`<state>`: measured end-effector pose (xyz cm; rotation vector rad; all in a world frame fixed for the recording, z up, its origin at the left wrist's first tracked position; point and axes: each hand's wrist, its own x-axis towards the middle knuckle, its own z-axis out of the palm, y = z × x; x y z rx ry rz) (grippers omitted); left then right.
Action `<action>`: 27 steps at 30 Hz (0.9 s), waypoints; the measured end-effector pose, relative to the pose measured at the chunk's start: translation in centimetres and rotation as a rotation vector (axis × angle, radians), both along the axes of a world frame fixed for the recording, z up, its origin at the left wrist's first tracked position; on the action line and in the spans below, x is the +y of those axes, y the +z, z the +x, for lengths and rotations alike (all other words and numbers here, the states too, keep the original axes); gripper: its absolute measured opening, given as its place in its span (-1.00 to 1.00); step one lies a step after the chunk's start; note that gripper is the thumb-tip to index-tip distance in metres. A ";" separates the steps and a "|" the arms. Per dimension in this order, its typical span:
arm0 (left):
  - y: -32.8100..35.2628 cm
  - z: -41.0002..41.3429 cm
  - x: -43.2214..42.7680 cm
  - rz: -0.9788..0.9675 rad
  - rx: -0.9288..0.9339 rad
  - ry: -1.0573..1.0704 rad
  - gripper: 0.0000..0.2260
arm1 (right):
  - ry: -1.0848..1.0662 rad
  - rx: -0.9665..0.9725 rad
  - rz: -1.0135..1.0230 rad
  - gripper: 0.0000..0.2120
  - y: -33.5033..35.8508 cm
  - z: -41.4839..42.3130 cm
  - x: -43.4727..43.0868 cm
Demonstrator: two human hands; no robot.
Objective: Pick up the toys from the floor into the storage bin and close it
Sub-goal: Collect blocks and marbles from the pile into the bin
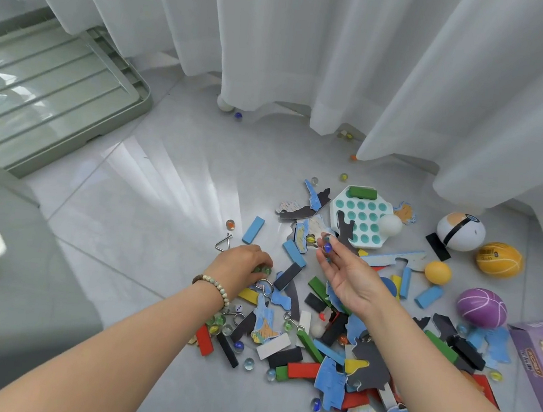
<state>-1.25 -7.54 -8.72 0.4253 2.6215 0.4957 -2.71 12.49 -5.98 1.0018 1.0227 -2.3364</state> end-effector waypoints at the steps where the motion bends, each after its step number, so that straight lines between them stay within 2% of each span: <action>1: -0.1 0.1 -0.1 0.027 -0.010 0.030 -0.74 | 0.001 -0.009 -0.048 -0.89 0.1 0.1 0.0; 3: 0.0 0.3 -0.2 0.195 -0.027 0.209 -0.81 | 0.004 -0.029 -0.126 -0.88 -0.1 0.2 -0.1; 6: 1.0 0.3 -0.1 0.611 -0.131 0.667 -0.88 | 0.007 -0.076 -0.183 -0.80 -0.2 0.2 -0.1; 9: 2.6 -0.8 -0.1 1.051 -0.496 1.056 -0.82 | 0.050 -0.085 -0.170 -0.71 -0.3 0.0 -0.3; 11: 3.8 -1.5 -0.3 1.304 -0.681 1.199 -0.88 | 0.172 -0.044 0.035 -0.72 -0.5 -0.1 -0.3; 13: 4.3 -2.0 -0.6 1.378 -0.736 1.241 -0.90 | 0.333 0.017 0.321 -0.73 -0.4 -0.2 -0.4; 15: 4.4 -2.4 -1.0 1.346 -0.722 1.255 -0.88 | 0.427 0.056 0.481 -0.70 -0.2 -0.3 -0.6; 20: 3.0 -3.8 -3.0 1.095 -0.495 1.316 -0.75 | 0.483 0.164 0.588 -0.64 -0.2 -0.6 -1.2; 24: 1.3 -3.2 -4.7 0.636 -0.169 1.108 -0.89 | 0.501 0.223 0.682 -0.78 -0.9 -0.9 -1.5; 27: 0.5 -2.9 -5.2 0.524 -0.073 0.990 -0.85 | 0.554 0.283 0.786 -0.79 -1.3 -1.0 -1.3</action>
